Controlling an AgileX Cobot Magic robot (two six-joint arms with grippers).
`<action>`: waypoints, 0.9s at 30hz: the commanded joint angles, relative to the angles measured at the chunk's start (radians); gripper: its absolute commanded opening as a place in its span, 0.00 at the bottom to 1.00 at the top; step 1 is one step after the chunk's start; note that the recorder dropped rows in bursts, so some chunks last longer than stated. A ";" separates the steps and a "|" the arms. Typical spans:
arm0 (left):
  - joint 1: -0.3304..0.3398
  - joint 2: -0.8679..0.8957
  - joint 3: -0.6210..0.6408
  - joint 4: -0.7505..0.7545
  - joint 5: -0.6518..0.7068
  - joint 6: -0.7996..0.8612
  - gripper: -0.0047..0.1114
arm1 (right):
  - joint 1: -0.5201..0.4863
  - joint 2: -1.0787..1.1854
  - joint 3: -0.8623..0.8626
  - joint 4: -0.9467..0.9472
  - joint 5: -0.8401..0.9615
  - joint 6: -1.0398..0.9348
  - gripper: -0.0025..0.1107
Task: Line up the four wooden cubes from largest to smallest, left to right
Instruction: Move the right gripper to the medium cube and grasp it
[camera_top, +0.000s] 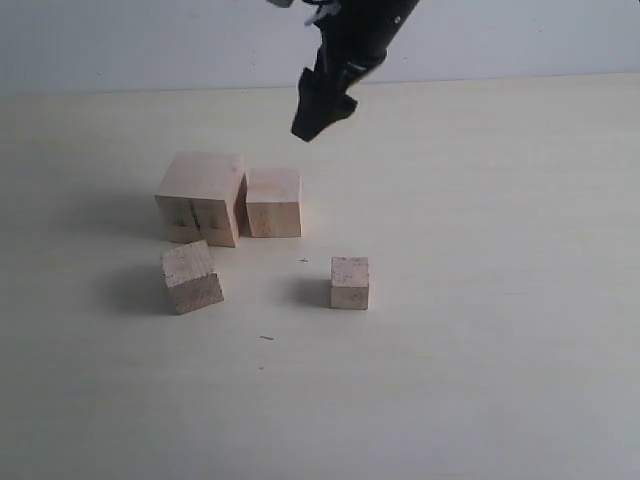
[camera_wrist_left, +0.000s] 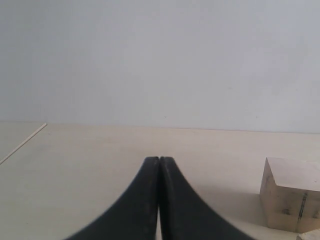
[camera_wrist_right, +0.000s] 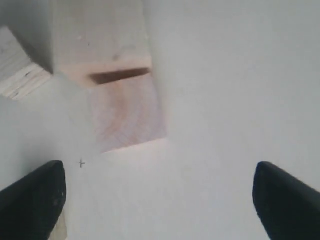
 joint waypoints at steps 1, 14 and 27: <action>0.002 -0.007 0.003 -0.010 -0.004 0.004 0.06 | 0.009 -0.002 0.130 0.046 0.008 -0.093 0.86; 0.002 -0.007 0.003 -0.010 -0.004 0.004 0.06 | 0.084 0.069 0.207 0.108 -0.285 -0.219 0.86; 0.002 -0.007 0.003 -0.010 -0.004 0.004 0.06 | 0.085 0.106 0.207 0.104 -0.299 -0.239 0.41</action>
